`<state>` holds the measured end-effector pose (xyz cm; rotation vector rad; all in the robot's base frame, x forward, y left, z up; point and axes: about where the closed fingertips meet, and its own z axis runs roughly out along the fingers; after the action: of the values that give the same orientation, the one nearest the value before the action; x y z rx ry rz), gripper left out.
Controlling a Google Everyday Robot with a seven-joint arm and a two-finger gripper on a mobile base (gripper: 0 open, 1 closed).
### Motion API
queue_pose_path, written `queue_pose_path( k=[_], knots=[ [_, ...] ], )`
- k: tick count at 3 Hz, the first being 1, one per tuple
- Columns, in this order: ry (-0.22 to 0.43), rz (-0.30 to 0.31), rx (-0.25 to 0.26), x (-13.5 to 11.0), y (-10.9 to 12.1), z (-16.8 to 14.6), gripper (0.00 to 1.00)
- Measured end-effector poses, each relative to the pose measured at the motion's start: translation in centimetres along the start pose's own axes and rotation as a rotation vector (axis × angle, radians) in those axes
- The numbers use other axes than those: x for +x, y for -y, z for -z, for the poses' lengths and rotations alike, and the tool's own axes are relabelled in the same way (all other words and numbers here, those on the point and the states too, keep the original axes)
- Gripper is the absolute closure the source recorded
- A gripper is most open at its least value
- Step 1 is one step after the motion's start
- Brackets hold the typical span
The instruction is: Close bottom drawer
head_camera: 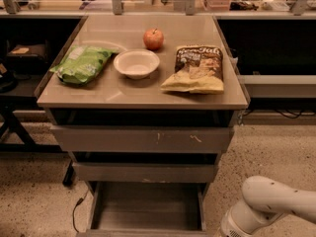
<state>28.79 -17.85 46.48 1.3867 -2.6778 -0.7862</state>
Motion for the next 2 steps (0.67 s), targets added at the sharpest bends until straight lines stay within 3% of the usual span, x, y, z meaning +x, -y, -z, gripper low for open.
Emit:
queue_pose_path(
  k=[1, 2],
  knots=[
    [0.025, -0.053, -0.062, 0.7, 2.6, -5.3, 1.00],
    [0.038, -0.036, -0.159, 0.8, 2.7, -10.1, 1.00]
  ],
)
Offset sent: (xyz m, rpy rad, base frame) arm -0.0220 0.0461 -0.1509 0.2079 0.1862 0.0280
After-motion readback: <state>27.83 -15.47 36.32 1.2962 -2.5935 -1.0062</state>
